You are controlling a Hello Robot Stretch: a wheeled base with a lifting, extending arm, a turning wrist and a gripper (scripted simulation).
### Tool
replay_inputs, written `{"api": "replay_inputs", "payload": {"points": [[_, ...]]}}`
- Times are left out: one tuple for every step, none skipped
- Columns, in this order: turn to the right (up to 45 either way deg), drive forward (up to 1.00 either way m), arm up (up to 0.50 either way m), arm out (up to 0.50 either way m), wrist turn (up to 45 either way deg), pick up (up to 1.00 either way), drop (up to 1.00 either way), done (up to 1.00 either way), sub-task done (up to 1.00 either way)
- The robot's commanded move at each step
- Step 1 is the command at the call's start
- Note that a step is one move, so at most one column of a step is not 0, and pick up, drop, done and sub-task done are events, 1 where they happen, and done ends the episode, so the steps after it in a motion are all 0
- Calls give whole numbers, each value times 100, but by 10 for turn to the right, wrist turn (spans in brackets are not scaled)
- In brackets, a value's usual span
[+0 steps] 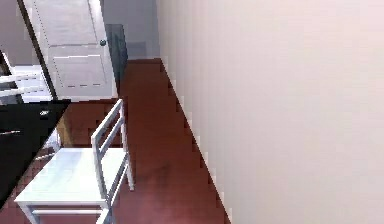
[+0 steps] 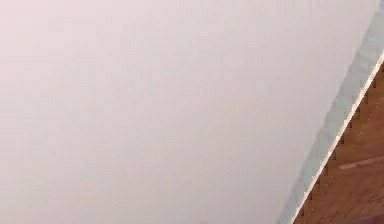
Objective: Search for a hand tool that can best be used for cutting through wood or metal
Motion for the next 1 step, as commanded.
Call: {"api": "replay_inputs", "payload": {"points": [[300, 0, 0, 0, 0, 0, 0, 0, 0]]}}
